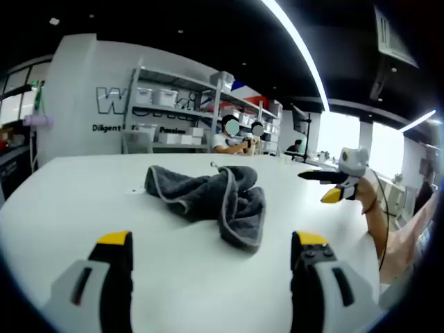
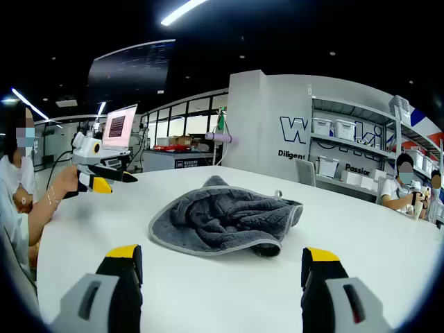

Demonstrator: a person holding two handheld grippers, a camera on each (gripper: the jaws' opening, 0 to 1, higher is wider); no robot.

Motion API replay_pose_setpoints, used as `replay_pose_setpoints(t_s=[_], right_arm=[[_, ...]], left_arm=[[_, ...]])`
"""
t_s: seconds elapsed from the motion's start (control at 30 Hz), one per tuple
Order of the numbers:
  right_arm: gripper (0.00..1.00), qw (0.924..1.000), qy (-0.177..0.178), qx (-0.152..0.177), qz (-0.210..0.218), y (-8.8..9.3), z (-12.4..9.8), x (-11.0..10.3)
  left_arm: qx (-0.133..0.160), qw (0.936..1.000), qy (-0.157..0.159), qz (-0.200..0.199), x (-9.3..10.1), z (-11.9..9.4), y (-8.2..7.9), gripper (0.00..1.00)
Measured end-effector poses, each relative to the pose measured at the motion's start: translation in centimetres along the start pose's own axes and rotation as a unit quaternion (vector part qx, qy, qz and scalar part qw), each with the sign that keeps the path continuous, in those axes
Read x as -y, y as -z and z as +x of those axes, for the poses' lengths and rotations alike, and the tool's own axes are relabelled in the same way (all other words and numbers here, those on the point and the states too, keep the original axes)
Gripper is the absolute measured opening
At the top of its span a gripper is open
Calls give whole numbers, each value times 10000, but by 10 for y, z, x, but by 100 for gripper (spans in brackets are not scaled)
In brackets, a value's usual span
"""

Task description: Fold the towel on the table until its edges align and the towel forms a compact rectangular stack.

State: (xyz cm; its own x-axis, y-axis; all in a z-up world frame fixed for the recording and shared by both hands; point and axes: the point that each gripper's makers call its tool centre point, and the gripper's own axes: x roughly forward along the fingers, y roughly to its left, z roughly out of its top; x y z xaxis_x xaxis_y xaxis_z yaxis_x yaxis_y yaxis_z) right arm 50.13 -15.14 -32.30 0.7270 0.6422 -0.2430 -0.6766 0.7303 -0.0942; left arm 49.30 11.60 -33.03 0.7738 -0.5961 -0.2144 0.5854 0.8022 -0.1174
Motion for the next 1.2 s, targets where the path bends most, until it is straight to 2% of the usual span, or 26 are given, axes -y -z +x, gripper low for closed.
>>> replay_pose_setpoints(t_s=[1.2], right_arm=[[100,10000,-61,-17,-36,0,0,-4]], left_arm=[[-97,9999,15,130,3,2,1,99]])
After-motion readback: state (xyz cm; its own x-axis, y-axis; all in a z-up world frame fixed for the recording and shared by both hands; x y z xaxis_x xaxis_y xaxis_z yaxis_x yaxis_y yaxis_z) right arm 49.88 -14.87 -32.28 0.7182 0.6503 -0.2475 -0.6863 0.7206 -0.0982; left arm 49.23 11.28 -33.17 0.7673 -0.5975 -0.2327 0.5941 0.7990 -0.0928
